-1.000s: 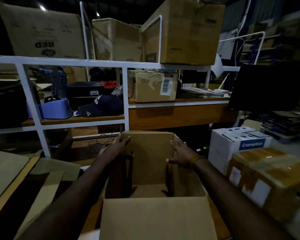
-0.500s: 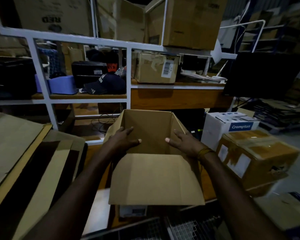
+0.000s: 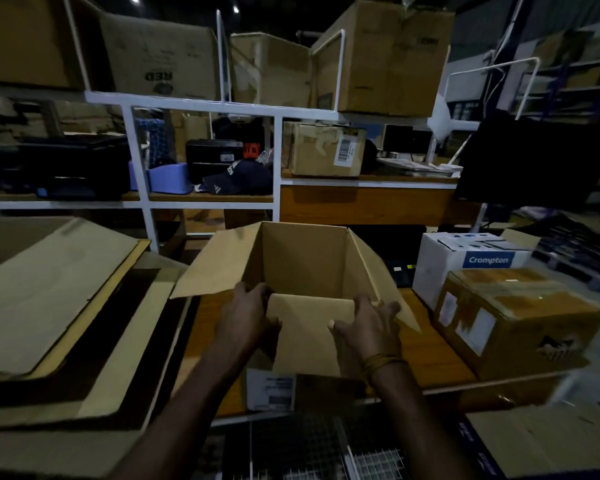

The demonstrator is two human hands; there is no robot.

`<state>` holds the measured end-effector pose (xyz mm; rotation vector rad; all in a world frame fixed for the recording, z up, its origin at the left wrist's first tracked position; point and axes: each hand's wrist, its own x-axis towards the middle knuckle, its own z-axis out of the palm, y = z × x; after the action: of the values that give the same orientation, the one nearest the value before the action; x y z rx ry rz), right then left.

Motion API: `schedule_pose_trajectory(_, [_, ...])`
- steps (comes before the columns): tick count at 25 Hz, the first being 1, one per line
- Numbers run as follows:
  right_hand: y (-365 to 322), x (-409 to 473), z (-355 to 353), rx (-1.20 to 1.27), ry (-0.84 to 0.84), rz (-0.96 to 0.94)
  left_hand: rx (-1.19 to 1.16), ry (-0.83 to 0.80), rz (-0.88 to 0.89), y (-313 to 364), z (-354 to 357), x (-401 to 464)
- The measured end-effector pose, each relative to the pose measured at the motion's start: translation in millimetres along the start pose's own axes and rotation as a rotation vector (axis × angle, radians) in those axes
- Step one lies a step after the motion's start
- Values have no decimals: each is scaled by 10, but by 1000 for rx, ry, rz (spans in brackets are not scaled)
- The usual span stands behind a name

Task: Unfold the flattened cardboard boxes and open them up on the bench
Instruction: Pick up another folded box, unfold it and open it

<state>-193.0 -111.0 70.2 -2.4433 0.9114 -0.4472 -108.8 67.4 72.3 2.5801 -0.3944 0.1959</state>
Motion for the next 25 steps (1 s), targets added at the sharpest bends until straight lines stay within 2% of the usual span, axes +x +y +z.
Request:
schedule_pose_trajectory(5, [164,-420,113,257,164,-136,-70,254,21,-49,145,-617])
schedule_pose_trajectory(13, [222,-1141,222,466,398,-227,-131,397,118,-269,-38,-1242])
schedule_pose_trajectory(19, [-151,-1802,-44,506,576,-305,-233,466,252,-533,-611,-1565])
schedule_pose_trajectory(25, [-1026,-2706,-342,525,816,-398,-382,660,440,-1074,-1660,-1869])
